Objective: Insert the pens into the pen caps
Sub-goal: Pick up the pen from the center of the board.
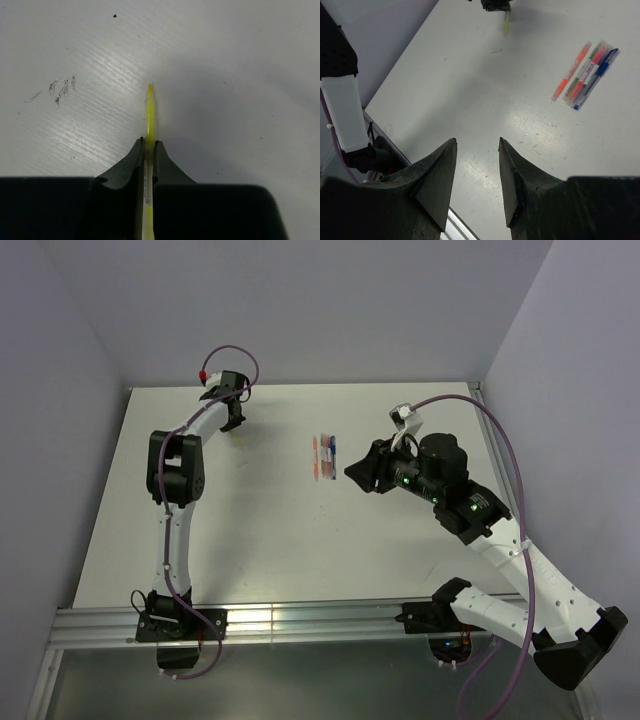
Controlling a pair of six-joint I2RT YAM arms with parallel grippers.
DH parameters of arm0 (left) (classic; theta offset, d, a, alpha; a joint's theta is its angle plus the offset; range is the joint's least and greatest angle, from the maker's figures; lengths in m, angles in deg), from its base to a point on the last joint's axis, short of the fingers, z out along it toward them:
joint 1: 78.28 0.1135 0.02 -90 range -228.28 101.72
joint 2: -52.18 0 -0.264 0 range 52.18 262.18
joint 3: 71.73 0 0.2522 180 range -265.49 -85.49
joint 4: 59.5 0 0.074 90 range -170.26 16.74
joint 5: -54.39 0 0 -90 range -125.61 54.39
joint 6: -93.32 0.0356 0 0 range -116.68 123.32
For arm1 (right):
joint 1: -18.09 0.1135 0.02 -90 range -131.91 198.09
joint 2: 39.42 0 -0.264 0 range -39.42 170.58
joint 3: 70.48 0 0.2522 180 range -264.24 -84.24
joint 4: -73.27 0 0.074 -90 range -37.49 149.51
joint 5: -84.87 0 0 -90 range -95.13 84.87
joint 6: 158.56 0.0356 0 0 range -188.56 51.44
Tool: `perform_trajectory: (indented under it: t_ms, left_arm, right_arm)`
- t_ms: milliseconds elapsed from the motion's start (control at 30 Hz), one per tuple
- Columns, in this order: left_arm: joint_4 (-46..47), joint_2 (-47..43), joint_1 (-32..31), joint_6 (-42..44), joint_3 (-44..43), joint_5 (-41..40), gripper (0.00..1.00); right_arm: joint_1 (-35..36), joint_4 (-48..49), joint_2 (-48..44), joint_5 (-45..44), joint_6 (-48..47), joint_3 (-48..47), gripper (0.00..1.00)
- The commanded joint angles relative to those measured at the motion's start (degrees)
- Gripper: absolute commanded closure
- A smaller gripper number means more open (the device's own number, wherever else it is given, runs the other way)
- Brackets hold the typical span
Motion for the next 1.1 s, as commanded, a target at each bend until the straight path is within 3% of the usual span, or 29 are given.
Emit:
perform_trajectory:
  t_ms: [0, 367, 567, 867, 1067]
  left_arm:
    - [0.33, -1.03, 0.24, -0.27, 0.35, 2.03, 1.00]
    - [5.61, -16.06, 0.06, -1.15, 9.23, 7.21, 1.00]
    - [8.77, -29.31, -2.22, -2.03, 15.90, 11.87, 1.00]
    - [15.79, -49.79, -14.33, -6.86, 31.89, 14.95, 1.00]
    - [17.12, -56.84, -19.88, -9.32, 34.89, 14.69, 1.00]
  right_arm:
    - [-0.08, 1.40, -1.03, 0.15, -1.02, 0.41, 0.53]
    - [-0.08, 2.98, 2.48, 2.87, 0.64, -1.08, 0.53]
    - [0.01, 9.38, 6.87, 7.08, 4.07, -2.48, 0.53]
    - [1.51, 17.29, 17.77, 9.37, 7.06, -9.86, 0.53]
    - [2.39, 20.03, 21.99, 4.99, 7.59, -10.66, 0.53]
